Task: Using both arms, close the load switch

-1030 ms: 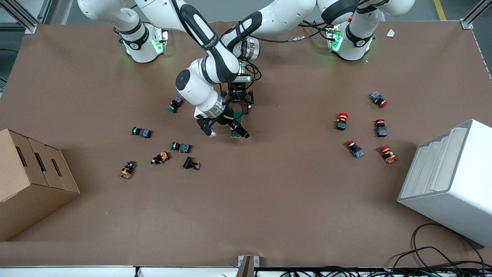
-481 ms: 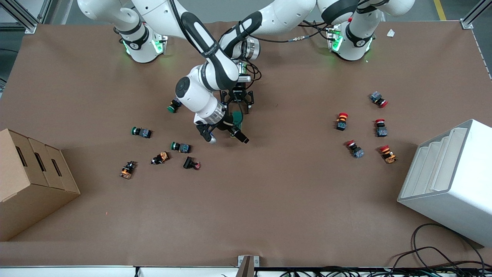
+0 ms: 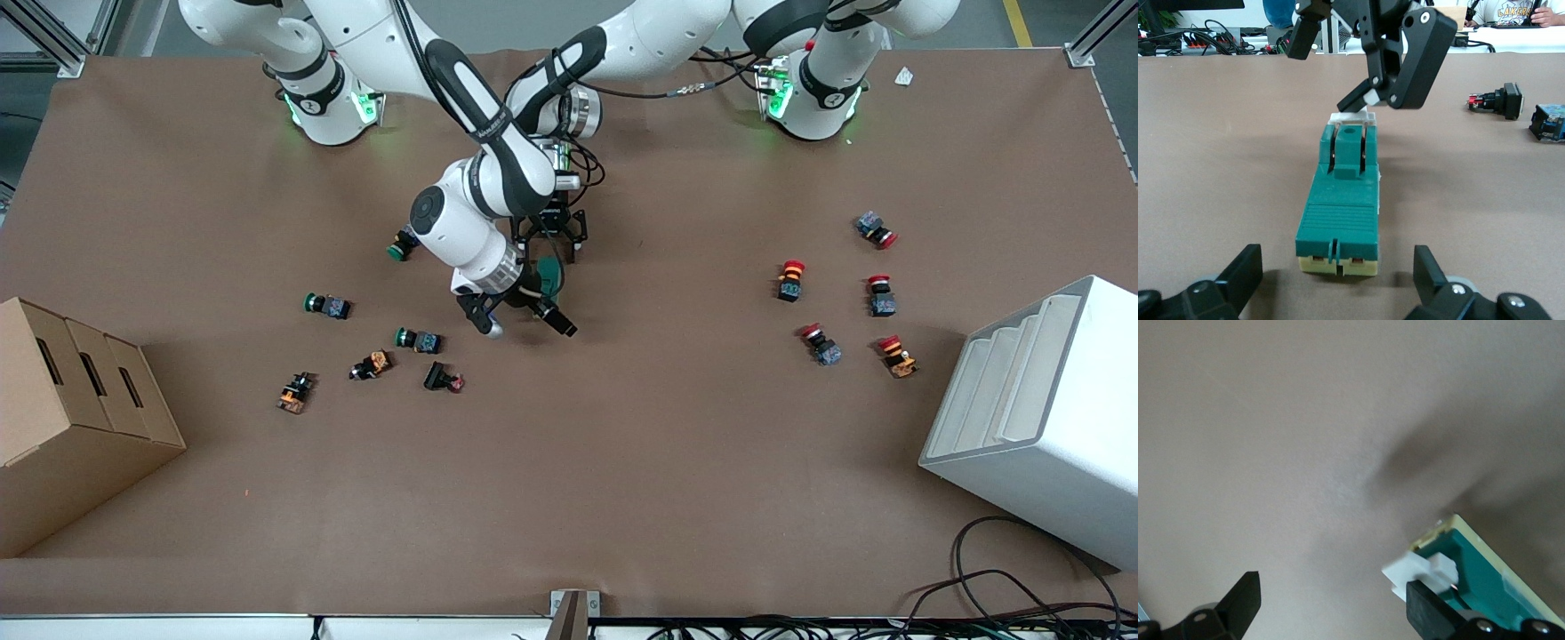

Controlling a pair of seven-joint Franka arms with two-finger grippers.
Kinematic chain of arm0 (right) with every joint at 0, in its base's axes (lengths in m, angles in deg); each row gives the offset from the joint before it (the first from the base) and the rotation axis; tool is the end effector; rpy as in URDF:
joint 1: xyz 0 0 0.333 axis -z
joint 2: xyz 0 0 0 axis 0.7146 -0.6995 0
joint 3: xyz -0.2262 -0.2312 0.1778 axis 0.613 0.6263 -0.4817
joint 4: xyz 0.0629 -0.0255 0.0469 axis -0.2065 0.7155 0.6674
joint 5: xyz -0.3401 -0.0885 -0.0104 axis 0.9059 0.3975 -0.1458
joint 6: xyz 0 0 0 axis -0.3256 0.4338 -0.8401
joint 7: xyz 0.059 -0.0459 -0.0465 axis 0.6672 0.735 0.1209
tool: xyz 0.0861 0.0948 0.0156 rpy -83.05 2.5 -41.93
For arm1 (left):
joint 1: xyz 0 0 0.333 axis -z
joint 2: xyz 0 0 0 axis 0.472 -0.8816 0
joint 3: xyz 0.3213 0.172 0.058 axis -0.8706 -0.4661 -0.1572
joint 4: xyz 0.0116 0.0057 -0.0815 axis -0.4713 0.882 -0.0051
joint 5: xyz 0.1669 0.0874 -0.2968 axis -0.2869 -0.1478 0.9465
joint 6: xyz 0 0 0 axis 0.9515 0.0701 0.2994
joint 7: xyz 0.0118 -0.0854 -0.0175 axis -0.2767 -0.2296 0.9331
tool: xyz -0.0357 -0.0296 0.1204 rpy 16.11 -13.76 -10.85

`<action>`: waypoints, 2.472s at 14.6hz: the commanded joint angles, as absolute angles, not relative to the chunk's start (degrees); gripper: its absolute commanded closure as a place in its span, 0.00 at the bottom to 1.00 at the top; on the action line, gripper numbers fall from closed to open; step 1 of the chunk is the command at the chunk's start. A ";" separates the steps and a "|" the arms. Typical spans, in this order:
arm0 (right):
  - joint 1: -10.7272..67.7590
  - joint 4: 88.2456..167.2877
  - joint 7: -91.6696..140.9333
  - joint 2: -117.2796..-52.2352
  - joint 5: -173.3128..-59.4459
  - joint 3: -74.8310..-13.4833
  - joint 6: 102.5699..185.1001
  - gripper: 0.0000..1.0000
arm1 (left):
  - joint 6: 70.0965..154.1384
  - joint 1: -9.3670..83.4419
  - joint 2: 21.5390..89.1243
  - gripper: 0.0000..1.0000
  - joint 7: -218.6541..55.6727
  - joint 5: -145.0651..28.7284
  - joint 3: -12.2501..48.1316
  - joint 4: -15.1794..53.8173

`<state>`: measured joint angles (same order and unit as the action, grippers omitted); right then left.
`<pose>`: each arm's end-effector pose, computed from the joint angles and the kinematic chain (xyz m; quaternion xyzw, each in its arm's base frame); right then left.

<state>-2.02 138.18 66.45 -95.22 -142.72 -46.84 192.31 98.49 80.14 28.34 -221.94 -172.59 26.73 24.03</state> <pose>0.4907 0.4321 0.2644 -0.8732 0.4032 0.0263 0.2725 0.2528 -0.5842 0.1260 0.8436 -0.0057 0.5370 0.0041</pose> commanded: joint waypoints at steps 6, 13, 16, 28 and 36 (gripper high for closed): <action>7.19 133.52 65.96 -96.54 -132.11 -47.15 182.75 0.00 | 98.31 80.46 28.04 0.00 -216.56 -169.04 26.33 22.97; 10.72 124.75 65.96 -93.46 -110.51 -34.25 150.79 0.00 | 98.14 80.63 30.76 0.00 -209.08 -154.54 26.86 17.87; 12.47 119.63 60.63 -92.33 -104.50 -30.10 137.94 0.00 | 97.17 80.63 31.12 0.00 -203.65 -144.54 26.95 10.95; 37.16 107.07 33.97 -83.53 -84.47 -37.02 114.19 0.00 | 90.58 70.27 39.99 0.00 -175.51 -117.62 26.60 -3.75; 47.19 104.33 33.88 -78.26 -79.89 -48.28 108.28 0.00 | 91.28 54.55 46.49 0.00 -155.32 -106.91 27.39 -6.21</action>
<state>45.61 103.12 34.23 -80.39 -81.42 -45.78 108.93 91.35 58.24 44.91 -160.89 -110.06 26.65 -5.54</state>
